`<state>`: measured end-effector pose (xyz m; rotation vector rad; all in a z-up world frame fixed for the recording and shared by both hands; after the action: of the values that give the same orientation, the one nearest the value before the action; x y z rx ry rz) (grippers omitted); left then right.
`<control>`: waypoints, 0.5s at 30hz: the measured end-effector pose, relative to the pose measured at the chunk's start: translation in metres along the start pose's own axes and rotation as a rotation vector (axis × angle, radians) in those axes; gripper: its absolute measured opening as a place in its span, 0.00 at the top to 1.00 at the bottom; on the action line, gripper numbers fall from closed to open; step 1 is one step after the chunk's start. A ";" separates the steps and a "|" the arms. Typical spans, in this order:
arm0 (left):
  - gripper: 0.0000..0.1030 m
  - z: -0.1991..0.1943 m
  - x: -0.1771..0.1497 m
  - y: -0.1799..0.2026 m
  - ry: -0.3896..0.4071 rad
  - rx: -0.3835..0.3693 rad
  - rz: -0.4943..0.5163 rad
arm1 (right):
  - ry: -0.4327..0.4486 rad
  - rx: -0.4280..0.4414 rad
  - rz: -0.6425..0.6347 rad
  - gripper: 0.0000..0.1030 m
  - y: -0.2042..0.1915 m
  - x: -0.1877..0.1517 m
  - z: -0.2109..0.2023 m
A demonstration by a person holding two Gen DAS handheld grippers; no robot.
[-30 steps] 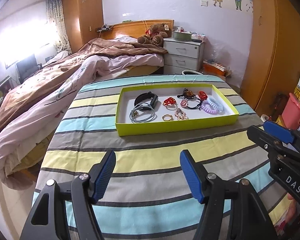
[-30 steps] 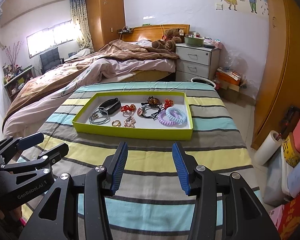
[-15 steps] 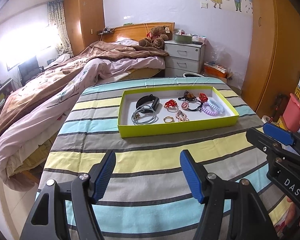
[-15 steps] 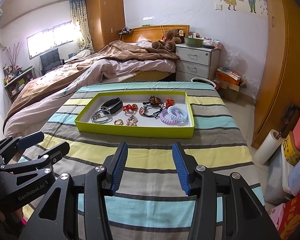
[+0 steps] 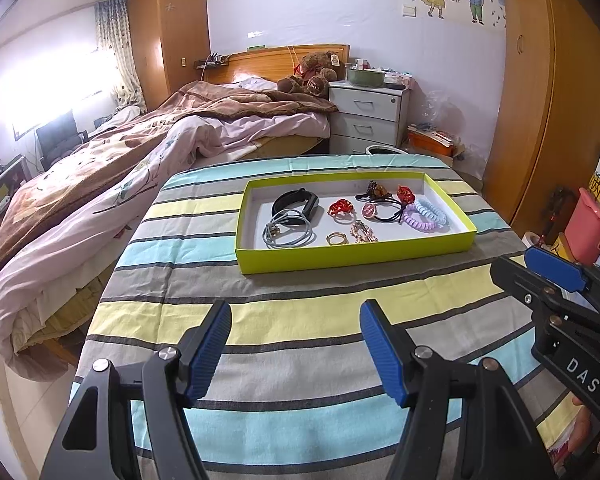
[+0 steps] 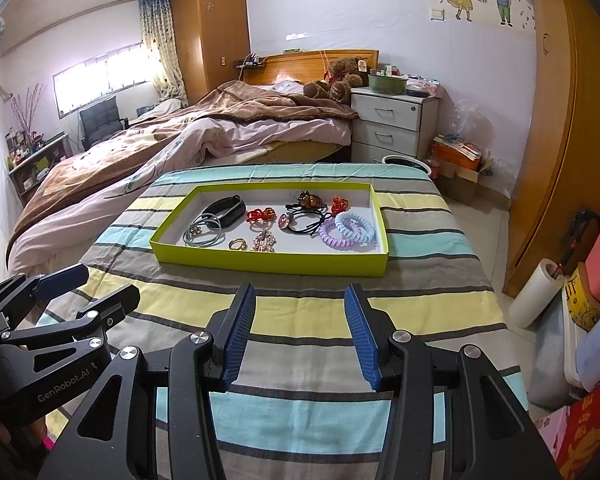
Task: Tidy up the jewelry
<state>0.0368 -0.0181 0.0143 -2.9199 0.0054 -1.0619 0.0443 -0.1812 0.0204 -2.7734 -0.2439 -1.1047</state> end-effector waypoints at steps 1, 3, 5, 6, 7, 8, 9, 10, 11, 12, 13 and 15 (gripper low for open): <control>0.36 0.000 0.000 0.000 -0.001 0.000 0.000 | -0.002 0.000 0.000 0.54 0.000 0.000 0.000; 0.36 0.000 0.000 0.000 0.000 0.000 0.000 | -0.001 0.000 0.000 0.54 0.000 0.000 0.000; 0.36 0.000 0.000 0.000 -0.002 0.001 -0.001 | -0.003 0.000 0.000 0.54 -0.001 0.000 0.000; 0.36 0.000 0.000 0.000 0.000 0.001 -0.001 | -0.003 0.000 0.000 0.54 -0.001 0.000 0.000; 0.36 0.000 0.000 0.000 0.000 0.001 -0.001 | -0.002 0.000 0.000 0.54 -0.001 0.000 0.001; 0.36 0.000 0.000 0.000 -0.001 0.000 0.000 | -0.002 0.001 0.001 0.54 -0.001 0.000 0.001; 0.36 0.000 0.000 0.000 -0.001 0.001 0.000 | -0.002 0.000 0.001 0.54 -0.001 0.000 0.001; 0.36 0.000 0.000 0.000 -0.002 0.002 -0.002 | -0.001 0.000 0.002 0.54 -0.001 0.000 0.001; 0.36 0.000 -0.001 0.000 -0.002 0.002 -0.002 | -0.001 0.001 0.003 0.54 0.000 0.000 0.001; 0.36 0.000 -0.001 0.000 -0.003 0.002 -0.002 | -0.002 0.001 0.002 0.54 0.000 0.000 0.001; 0.36 0.000 -0.002 0.000 -0.004 0.003 -0.002 | -0.002 -0.001 0.002 0.54 0.000 0.000 0.001; 0.36 0.000 -0.002 0.000 -0.003 0.001 0.000 | -0.002 0.000 0.003 0.54 0.000 0.000 0.001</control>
<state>0.0355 -0.0180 0.0131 -2.9202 0.0047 -1.0575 0.0447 -0.1811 0.0199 -2.7739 -0.2393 -1.1008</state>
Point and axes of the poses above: each gripper's, at about its wrist camera, not at the fingertips, and z roughly the way its jaws point, y to its right, x to its top, the point moved 2 cm from there along z, roughly the way its jaws point, and after that the axes turned 7 degrees about -y, right-handed, at the moved point
